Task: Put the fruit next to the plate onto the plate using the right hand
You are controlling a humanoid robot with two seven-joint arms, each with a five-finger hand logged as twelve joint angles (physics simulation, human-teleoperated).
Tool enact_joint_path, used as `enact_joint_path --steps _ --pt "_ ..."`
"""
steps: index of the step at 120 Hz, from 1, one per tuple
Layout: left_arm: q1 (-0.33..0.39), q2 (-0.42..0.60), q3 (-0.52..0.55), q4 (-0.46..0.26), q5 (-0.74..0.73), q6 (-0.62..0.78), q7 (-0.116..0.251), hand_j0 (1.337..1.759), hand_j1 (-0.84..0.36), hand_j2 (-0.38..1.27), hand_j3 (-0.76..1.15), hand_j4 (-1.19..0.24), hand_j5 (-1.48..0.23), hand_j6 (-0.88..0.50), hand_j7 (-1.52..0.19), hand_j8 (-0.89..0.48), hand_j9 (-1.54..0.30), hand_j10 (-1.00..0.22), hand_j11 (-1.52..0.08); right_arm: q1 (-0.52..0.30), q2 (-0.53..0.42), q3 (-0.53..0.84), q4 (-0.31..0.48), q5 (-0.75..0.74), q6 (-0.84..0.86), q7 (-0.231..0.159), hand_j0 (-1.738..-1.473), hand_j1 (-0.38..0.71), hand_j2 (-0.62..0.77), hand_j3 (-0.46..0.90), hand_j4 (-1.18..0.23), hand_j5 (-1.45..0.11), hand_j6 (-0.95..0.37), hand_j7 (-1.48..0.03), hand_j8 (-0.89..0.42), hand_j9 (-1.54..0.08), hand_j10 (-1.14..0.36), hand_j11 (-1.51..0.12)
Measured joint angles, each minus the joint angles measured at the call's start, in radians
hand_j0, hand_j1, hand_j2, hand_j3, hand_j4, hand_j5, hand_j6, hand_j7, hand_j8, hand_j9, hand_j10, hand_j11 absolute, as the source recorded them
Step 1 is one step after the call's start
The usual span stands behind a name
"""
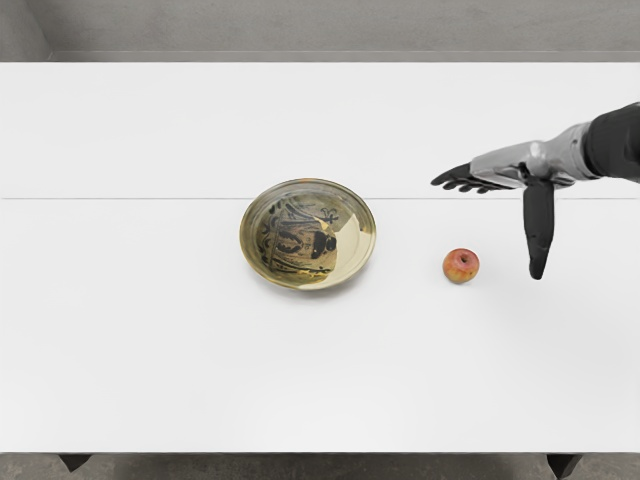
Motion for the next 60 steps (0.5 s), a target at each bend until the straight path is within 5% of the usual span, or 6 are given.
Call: enact_joint_path --steps 60 --pt "0.000 0.000 0.000 0.000 0.000 0.000 0.000 1.658 0.35 0.00 0.00 0.00 0.00 0.00 0.00 0.00 0.00 0.00 0.00 -0.182 0.129 -0.001 0.050 -0.394 -0.213 0.000 -1.658 -0.35 0.00 0.00 0.00 0.00 -0.01 0.00 0.00 0.00 0.00 0.00"
